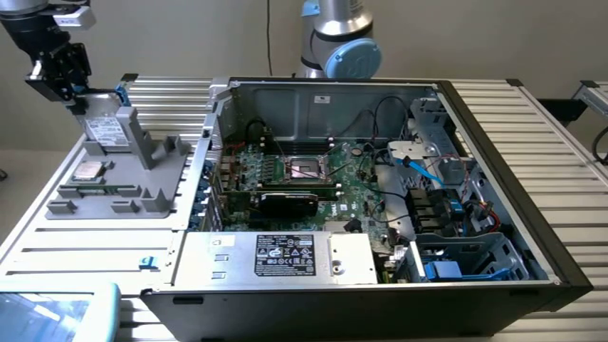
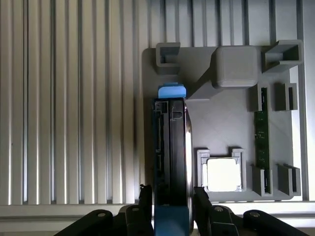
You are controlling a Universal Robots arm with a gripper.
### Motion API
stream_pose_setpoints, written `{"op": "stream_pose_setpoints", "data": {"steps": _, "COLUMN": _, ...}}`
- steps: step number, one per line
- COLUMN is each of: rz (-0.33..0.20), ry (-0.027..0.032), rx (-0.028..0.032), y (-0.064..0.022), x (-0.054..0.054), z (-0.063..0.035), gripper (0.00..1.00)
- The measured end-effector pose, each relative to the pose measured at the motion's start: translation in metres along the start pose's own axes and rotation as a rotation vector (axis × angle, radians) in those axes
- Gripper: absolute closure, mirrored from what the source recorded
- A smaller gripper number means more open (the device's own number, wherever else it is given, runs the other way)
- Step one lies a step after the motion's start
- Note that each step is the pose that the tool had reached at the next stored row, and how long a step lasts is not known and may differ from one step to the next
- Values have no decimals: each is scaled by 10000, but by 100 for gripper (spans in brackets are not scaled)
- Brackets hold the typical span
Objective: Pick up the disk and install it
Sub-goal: 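Pick up the disk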
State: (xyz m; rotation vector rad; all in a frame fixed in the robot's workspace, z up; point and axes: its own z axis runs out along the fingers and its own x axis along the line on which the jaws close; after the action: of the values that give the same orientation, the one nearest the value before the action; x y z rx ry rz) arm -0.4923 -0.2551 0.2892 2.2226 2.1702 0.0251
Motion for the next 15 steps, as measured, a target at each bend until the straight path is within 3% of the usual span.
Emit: {"op": "stream_pose_setpoints", "data": {"steps": 15, "rz": 2, "ry": 0, "rx": -64, "y": -16, "x": 0, "z": 25, "gripper": 54}}
